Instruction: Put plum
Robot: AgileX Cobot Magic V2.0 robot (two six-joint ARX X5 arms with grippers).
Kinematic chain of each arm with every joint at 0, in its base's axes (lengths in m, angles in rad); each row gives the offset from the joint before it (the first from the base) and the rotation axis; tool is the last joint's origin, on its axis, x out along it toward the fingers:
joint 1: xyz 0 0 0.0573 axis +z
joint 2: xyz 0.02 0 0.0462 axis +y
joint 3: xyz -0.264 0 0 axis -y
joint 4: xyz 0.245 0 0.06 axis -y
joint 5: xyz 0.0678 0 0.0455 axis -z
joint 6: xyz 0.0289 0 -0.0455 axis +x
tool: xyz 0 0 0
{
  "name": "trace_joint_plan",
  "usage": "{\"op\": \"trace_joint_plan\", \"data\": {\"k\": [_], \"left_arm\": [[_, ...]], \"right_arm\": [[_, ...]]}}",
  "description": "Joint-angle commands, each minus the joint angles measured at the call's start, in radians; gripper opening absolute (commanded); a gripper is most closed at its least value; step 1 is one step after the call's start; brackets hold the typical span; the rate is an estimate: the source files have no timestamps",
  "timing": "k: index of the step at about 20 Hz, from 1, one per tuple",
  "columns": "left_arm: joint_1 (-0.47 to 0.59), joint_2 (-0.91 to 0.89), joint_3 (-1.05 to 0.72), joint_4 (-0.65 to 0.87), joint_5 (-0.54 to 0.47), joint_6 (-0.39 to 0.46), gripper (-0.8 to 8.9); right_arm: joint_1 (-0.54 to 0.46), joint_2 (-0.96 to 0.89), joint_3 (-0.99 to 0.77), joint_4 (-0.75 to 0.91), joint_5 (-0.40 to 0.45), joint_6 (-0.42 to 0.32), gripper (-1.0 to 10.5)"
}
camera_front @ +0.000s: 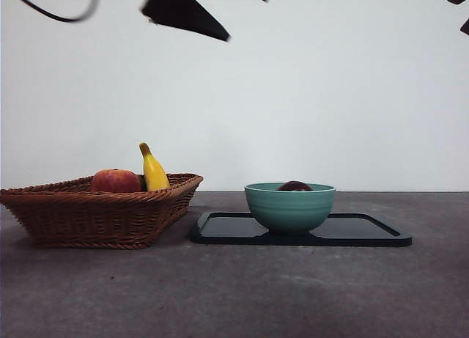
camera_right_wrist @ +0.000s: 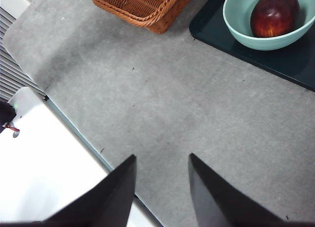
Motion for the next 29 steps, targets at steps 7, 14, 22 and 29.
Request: {"op": "trace_joint_plan", "data": {"k": [7, 14, 22, 29], "left_arm": [[-0.035, 0.370, 0.266, 0.013, -0.045, 0.010, 4.04], [-0.071, 0.512, 0.275, 0.032, -0.119, 0.085, 4.04], [-0.110, 0.586, 0.275, 0.042, -0.189, 0.167, 4.04], [-0.116, 0.605, 0.275, 0.047, -0.232, 0.200, 4.03]], "right_arm": [[0.005, 0.004, 0.009, 0.009, -0.003, -0.008, 1.7], [0.005, 0.004, 0.009, 0.008, -0.003, -0.008, 1.7], [0.005, 0.004, 0.009, -0.007, -0.003, -0.008, 1.7], [0.005, 0.004, 0.009, -0.014, -0.003, -0.010, 1.7]]}}
